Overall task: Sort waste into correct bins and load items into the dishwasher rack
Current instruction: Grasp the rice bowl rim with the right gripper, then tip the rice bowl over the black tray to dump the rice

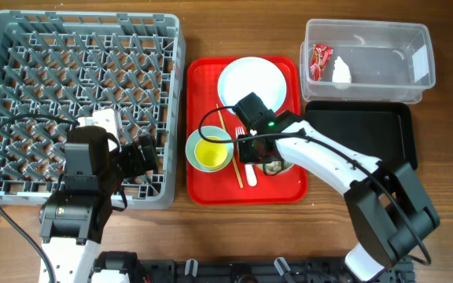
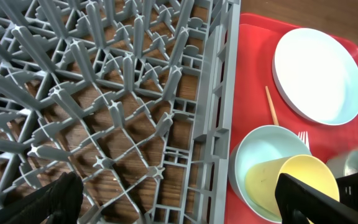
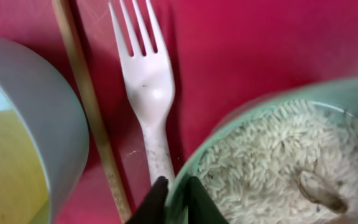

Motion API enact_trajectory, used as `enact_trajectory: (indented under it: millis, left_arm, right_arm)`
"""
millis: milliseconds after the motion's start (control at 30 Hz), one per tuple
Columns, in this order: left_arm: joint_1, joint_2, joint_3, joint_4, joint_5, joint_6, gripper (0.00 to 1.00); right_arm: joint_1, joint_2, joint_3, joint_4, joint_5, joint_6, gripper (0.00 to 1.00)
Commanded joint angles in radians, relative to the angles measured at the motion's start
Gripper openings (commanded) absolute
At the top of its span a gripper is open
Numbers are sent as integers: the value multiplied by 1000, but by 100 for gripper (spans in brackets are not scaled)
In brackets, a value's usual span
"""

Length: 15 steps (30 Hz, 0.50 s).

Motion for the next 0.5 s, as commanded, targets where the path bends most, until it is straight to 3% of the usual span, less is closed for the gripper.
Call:
enact_trajectory:
  millis: [0, 200, 467]
  left_arm:
    - [-5, -8, 19, 2, -6, -5, 100]
    - [-5, -8, 19, 2, -6, -5, 100]
    - [-5, -8, 19, 2, -6, -5, 100]
  right_arm:
    - [16, 22, -6, -14, -5, 51, 4]
    - [14, -51, 64, -123, 59, 78, 4]
    - [-82, -314, 117, -164, 34, 72, 4]
